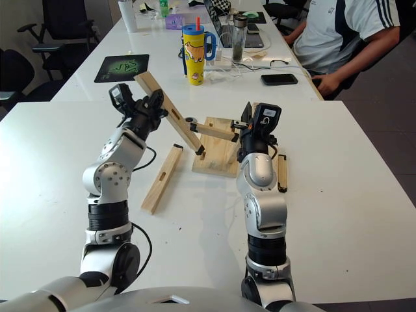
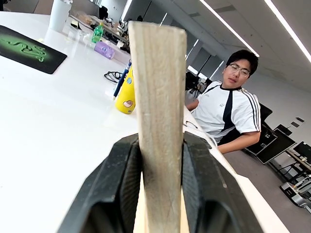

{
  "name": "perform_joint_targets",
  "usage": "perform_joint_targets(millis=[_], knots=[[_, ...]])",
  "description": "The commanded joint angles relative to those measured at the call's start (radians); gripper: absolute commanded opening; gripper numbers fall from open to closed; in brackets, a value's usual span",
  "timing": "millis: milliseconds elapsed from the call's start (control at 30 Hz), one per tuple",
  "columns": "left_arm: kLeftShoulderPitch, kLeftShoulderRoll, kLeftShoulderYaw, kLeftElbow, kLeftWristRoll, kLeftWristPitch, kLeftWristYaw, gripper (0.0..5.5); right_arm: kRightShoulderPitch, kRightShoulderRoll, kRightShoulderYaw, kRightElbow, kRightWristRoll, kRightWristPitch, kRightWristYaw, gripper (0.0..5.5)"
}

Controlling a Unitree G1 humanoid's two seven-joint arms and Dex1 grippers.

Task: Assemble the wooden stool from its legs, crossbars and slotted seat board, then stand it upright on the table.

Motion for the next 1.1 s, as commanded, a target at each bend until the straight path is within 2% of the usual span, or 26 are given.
perform_joint_targets(millis=[33,233,433,700,933,1100], knots=[[-0.006,-0.014,-0.034,0.069,0.044,-0.065,-0.045,1.04,0.044,0.07,0.007,-0.001,0.006,-0.032,-0.017,1.01],[-0.025,-0.012,-0.049,0.165,0.101,-0.204,-0.111,1.04,0.056,0.059,0.004,0.001,0.024,-0.047,-0.007,1.01],[-0.01,-0.044,-0.031,0.214,0.126,-0.294,-0.097,1.04,0.059,0.037,0.001,0.009,0.037,-0.052,0.01,1.01],[-0.043,-0.109,0.006,0.236,0.093,-0.36,-0.081,1.04,0.049,0.028,0.001,0.025,0.034,-0.059,0.029,1.01],[-0.051,-0.114,-0.008,0.141,0.093,-0.38,-0.062,1.04,0.033,0.019,-0.008,0.038,0.031,-0.057,0.046,1.01],[-0.039,-0.134,0.004,0.26,0.096,-0.408,-0.055,1.04,0.016,0.015,-0.011,0.048,0.029,-0.054,0.055,1.01]])
